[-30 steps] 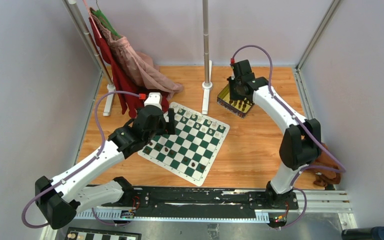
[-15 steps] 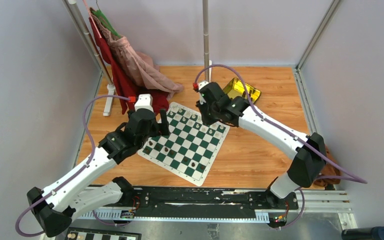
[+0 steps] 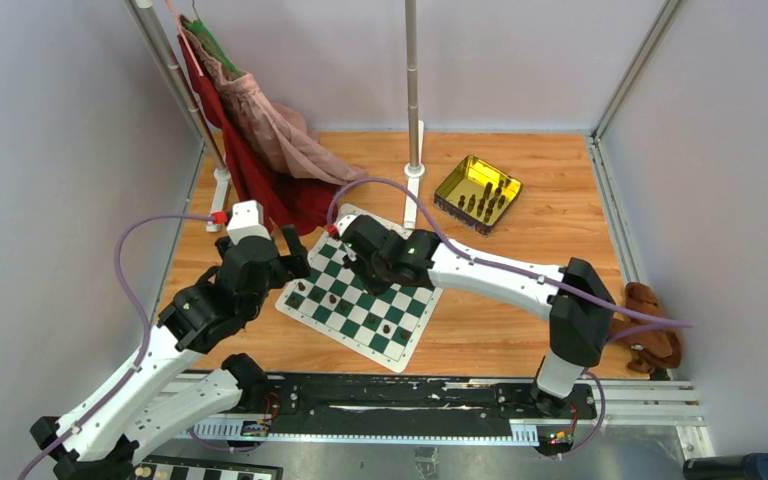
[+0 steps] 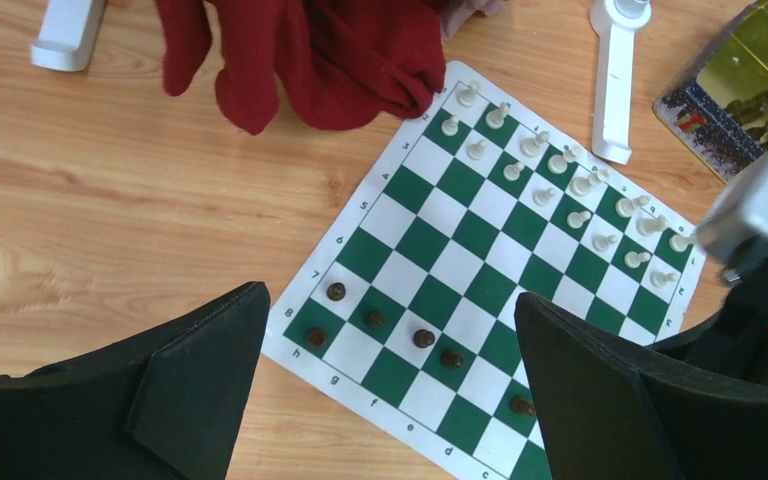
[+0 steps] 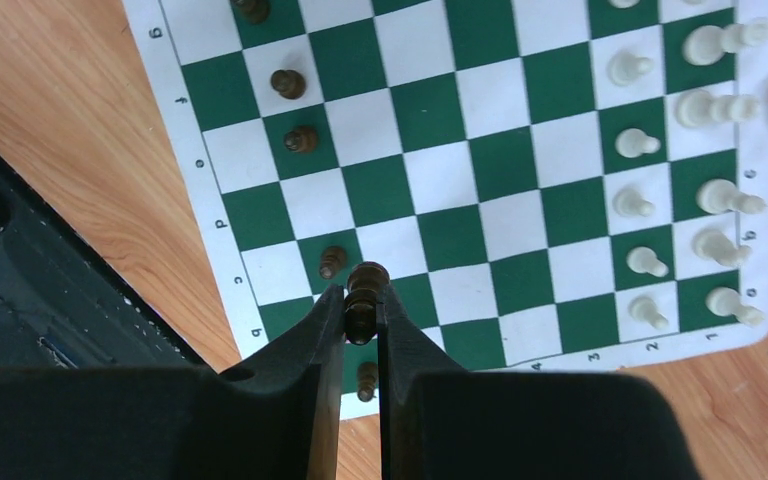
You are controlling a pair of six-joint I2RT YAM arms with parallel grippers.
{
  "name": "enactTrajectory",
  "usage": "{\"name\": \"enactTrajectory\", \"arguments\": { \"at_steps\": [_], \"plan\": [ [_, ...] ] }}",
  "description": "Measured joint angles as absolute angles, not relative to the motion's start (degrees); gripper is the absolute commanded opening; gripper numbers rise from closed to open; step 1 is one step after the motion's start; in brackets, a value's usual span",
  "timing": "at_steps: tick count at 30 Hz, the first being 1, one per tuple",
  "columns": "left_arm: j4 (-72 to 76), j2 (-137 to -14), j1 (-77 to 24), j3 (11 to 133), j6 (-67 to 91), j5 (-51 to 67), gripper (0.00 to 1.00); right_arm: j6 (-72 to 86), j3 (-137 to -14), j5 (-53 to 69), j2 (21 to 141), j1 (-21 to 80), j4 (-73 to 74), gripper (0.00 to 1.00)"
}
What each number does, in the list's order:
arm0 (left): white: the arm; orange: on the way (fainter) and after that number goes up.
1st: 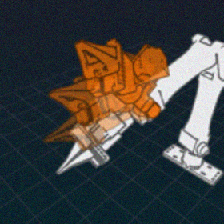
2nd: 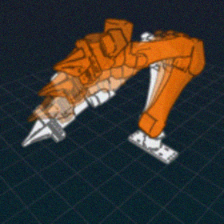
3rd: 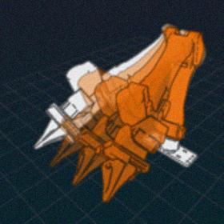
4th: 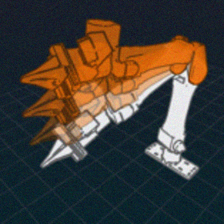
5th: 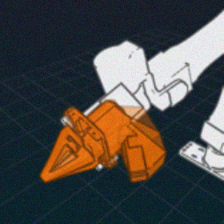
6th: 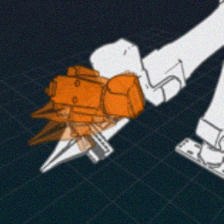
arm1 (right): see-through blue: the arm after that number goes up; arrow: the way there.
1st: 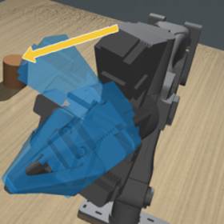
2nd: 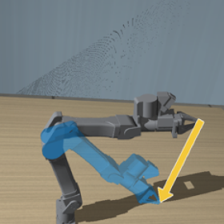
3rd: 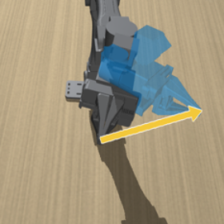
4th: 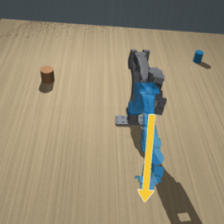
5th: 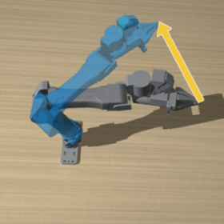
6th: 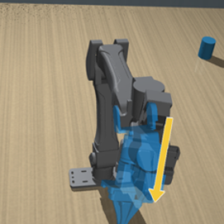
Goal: Set up the chess pieces on the board
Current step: Place the chess piece on the chessboard.
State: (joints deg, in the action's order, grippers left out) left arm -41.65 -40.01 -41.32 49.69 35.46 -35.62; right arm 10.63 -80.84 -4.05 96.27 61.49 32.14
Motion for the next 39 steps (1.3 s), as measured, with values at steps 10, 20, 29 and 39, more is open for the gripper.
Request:
{"name": "enactTrajectory", "arguments": {
  "at_steps": [10,20,29,39],
  "plan": [
    [-44.4,-36.14,-41.32,49.69,36.73,-39.07,1.0,8.67,-83.94,-2.9,102.0,66.7,30.44,0.0],
    [-45.28,-34.15,-41.32,49.69,36.86,-41.06,1.0,6.52,-88.05,0.71,106.32,68.14,29.82,0.0],
    [-47.79,-33.45,-40.95,49.78,36.8,-45.54,1.0,5.87,-94.02,2.9,111.92,68.14,30.06,0.0],
    [-50.72,-31.38,-40.95,50.11,37.01,-49.23,1.0,5.34,-98.1,4.51,116.29,68.14,30.22,0.0]
  ]
}}
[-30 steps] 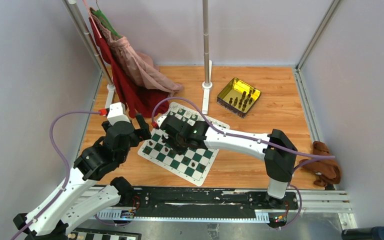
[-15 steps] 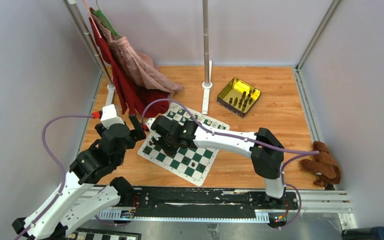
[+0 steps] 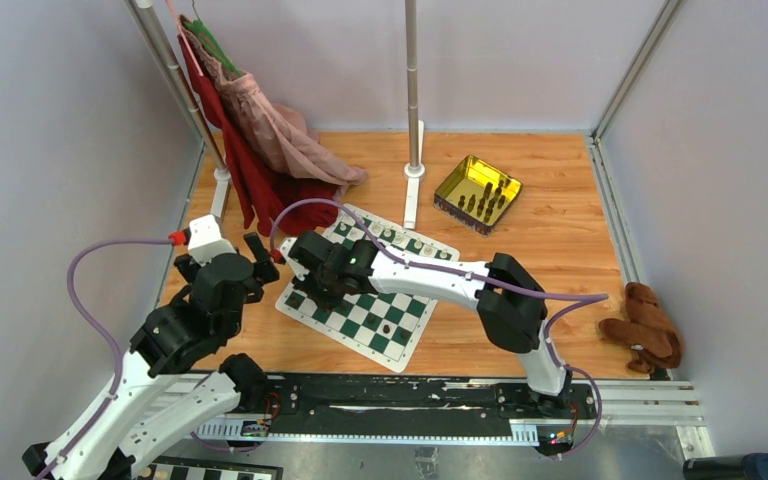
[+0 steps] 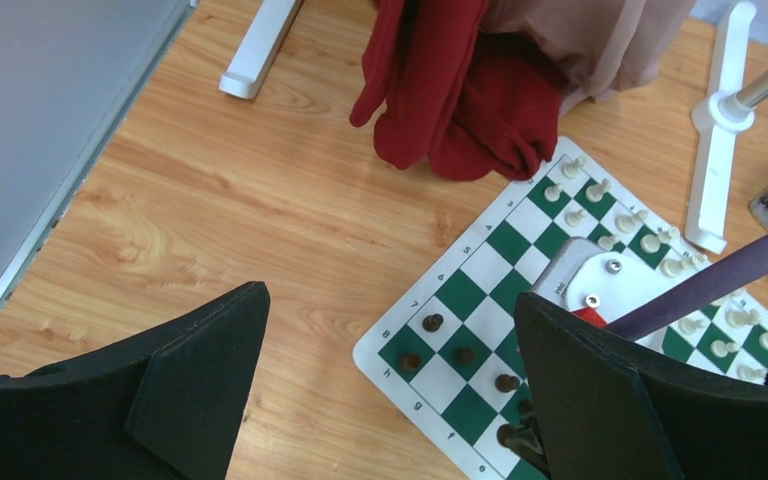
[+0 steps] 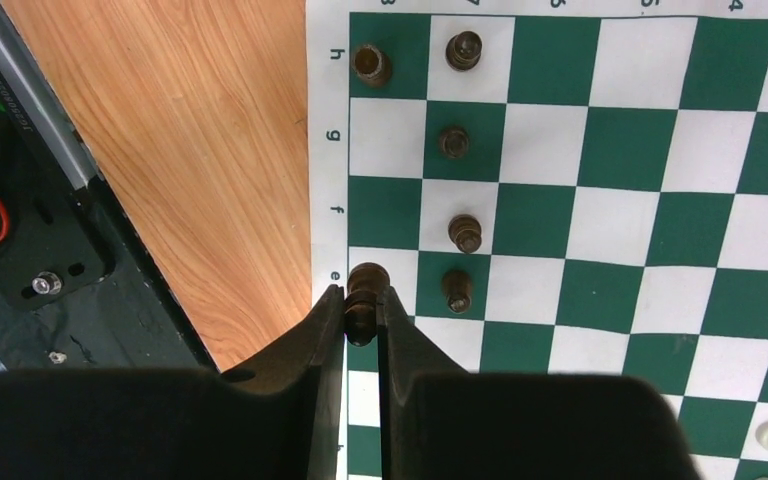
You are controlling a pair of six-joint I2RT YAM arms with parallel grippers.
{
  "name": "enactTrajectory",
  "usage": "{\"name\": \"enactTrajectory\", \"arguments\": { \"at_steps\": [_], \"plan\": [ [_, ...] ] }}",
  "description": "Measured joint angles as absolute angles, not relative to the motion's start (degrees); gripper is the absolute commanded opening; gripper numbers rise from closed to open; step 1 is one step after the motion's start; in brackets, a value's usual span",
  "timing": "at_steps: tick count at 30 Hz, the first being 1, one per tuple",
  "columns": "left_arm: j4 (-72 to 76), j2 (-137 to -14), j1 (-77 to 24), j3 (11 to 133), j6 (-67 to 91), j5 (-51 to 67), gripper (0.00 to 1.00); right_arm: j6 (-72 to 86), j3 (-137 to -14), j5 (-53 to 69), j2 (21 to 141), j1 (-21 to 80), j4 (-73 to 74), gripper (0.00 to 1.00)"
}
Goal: Set up the chess pieces on the board
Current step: Place the chess piece on the chessboard.
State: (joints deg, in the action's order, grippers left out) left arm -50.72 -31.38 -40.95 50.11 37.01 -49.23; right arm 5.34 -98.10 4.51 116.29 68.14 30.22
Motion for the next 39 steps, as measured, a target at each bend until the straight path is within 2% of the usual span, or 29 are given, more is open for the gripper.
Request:
{"name": "enactTrajectory", "arguments": {
  "at_steps": [21,39],
  "plan": [
    [-49.78,-26.92,-40.95,50.46,38.06,-51.68,0.99,3.64,-101.65,6.04,122.83,68.23,30.48,0.0],
    [-49.76,-25.58,-40.95,50.46,37.91,-51.68,0.99,3.36,-101.8,6.04,123.9,68.23,30.44,0.0]
  ]
}}
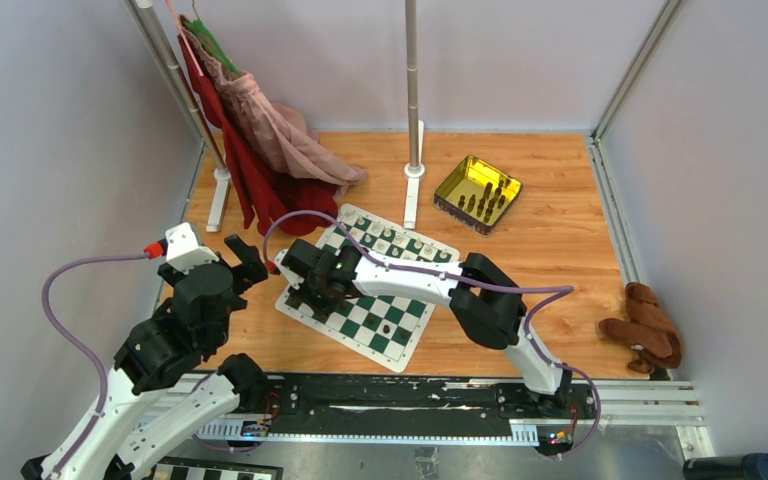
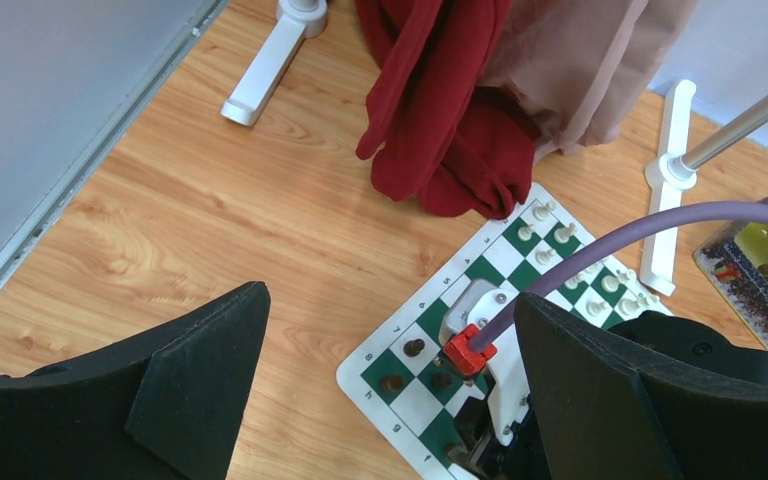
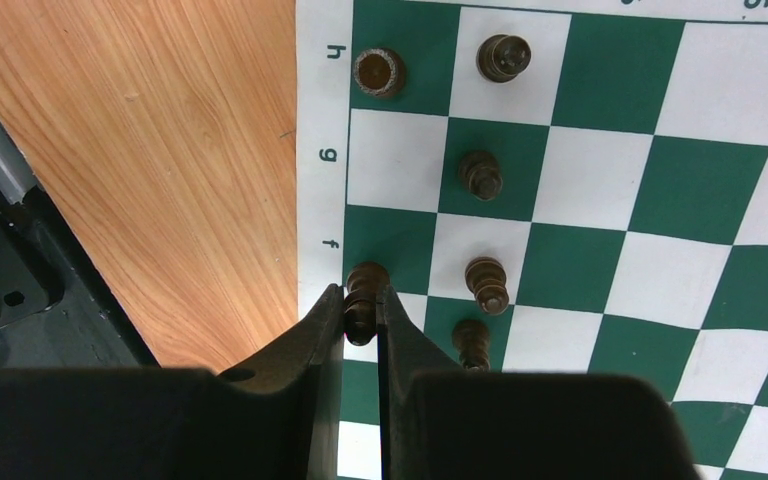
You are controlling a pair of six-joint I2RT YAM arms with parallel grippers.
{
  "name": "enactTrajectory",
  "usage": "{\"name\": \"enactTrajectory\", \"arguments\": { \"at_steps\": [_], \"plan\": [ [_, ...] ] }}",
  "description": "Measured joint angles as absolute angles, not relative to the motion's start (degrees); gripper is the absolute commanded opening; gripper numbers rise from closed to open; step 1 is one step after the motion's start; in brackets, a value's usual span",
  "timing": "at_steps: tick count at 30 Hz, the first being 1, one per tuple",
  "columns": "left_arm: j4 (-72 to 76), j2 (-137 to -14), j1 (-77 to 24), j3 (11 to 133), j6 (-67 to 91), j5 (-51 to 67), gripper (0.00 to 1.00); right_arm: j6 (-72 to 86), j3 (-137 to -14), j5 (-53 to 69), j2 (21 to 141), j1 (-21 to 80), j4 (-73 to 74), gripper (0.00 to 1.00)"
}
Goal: Set up the chess pieces on the board
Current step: Place the chess piece on the chessboard.
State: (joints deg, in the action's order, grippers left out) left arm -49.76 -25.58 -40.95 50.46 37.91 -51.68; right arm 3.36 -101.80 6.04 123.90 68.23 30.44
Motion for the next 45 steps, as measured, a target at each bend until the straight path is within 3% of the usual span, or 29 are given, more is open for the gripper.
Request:
{"name": "enactTrajectory", "arguments": {
  "at_steps": [13,24,32,45],
  "plan": [
    [-49.78,-24.58,-40.95,50.46,37.56,-51.72,0.99,3.09,-103.88,6.04,125.86,68.23,30.04,0.0],
    [-49.74,-24.32,-40.95,50.46,37.01,-52.16,0.99,2.68,-104.01,6.04,126.19,68.23,30.02,0.25],
    [-49.74,-24.32,-40.95,50.46,36.99,-52.14,0.99,1.63,-104.01,6.07,126.17,68.23,30.02,0.31],
    [-49.69,-25.02,-40.95,50.48,37.01,-52.14,1.0,1.43,-104.01,7.33,125.67,68.23,30.02,0.33]
  ]
}}
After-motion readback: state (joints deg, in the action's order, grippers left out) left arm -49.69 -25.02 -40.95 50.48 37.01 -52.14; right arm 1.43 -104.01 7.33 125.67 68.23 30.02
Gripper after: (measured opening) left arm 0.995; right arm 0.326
